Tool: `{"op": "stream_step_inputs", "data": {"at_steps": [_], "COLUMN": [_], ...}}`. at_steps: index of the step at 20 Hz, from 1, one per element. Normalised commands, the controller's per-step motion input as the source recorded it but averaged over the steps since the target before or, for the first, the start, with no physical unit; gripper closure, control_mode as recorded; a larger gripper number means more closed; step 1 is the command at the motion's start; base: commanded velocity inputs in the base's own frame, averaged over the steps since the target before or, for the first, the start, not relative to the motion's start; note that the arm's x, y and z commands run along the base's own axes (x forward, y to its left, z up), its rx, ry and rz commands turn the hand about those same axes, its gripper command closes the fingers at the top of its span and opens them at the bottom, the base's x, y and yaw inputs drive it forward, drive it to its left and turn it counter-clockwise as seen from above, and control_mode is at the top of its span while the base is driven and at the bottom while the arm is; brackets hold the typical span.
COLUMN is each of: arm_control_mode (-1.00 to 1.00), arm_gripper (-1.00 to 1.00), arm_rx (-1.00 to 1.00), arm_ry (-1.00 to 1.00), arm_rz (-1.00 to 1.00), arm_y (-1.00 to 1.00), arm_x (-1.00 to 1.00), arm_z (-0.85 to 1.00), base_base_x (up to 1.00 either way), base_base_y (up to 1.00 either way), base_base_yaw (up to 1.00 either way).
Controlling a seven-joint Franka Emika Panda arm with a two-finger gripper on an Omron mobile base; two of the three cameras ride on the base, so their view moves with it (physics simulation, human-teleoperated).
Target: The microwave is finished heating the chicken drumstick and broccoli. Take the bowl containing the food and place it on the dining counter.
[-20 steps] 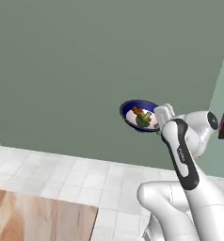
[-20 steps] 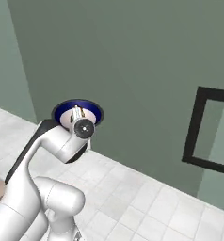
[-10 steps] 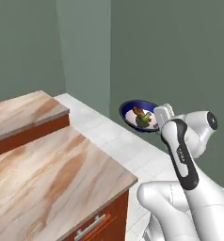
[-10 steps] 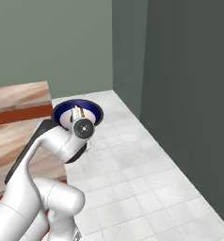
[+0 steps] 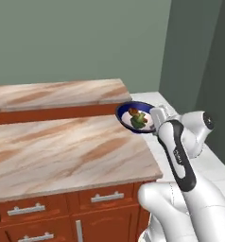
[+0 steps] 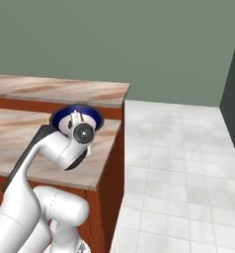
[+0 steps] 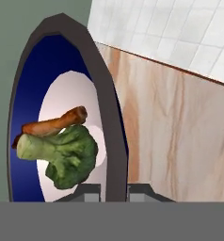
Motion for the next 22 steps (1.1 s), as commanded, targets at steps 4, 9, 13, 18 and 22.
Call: {"op": "stream_step_inputs", "data": {"at_steps": [4, 9, 13, 18, 22], "arm_control_mode": [1.0, 1.0, 1.0, 1.0, 1.0], "arm_gripper": [1.0, 1.0, 1.0, 1.0, 1.0], "arm_rx": [0.0, 0.0, 0.0, 0.0, 0.0], "arm_ry": [0.0, 0.0, 0.0, 0.0, 0.0], "arm_rz": [0.0, 0.0, 0.0, 0.0, 0.0], "arm_y": [0.0, 0.0, 0.0, 0.0, 0.0], "arm_x": [0.0, 0.0, 0.0, 0.0, 0.0], "arm_z": [0.0, 0.0, 0.0, 0.0, 0.0], "base_base_x": [0.2, 0.38, 0.96, 1.0, 1.0], "base_base_y": [-1.0, -1.0, -1.0, -0.97, -0.73], "base_base_yaw": [0.3, 0.21, 0.18, 0.22, 0.37]}}
